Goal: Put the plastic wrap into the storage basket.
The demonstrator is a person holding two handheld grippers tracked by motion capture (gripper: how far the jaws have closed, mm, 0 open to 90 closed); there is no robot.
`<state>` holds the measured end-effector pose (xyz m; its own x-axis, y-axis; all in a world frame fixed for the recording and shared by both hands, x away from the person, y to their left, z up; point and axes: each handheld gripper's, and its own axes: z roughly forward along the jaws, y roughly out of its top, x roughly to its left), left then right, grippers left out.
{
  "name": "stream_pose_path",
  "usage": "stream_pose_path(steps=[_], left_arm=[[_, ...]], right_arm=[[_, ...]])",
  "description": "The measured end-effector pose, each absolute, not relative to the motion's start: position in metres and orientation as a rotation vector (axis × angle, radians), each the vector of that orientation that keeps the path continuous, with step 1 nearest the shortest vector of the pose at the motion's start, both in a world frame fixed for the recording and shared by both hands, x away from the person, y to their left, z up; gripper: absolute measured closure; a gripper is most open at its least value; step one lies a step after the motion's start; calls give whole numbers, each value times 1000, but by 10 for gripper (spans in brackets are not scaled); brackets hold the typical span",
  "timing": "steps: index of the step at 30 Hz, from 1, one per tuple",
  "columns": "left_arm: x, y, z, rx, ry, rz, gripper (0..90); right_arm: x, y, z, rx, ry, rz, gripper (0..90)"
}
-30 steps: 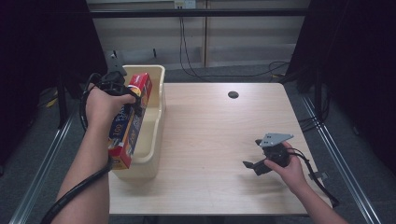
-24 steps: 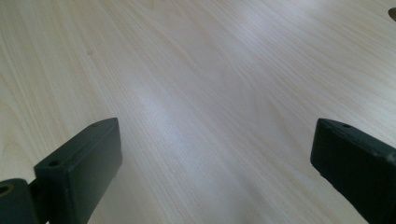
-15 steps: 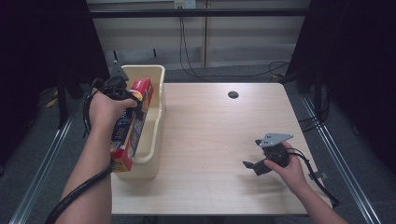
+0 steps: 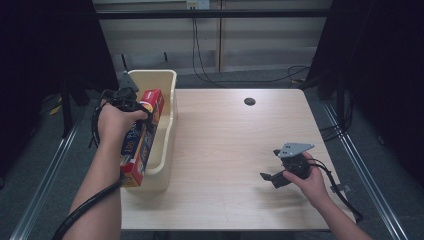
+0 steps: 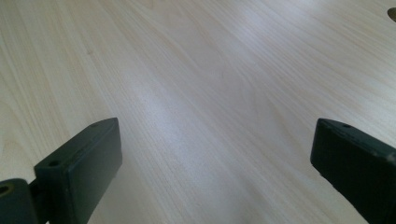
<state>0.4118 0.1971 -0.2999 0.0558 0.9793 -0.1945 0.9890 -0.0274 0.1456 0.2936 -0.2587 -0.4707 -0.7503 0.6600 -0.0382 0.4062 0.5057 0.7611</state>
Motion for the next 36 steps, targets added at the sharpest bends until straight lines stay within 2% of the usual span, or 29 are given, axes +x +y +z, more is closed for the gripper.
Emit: stream_pose_path(steps=[36], left_arm=[[414,195,-328,2116,2049,-105,402]], right_arm=[[293,-259,-471,893,2430,1100,19]])
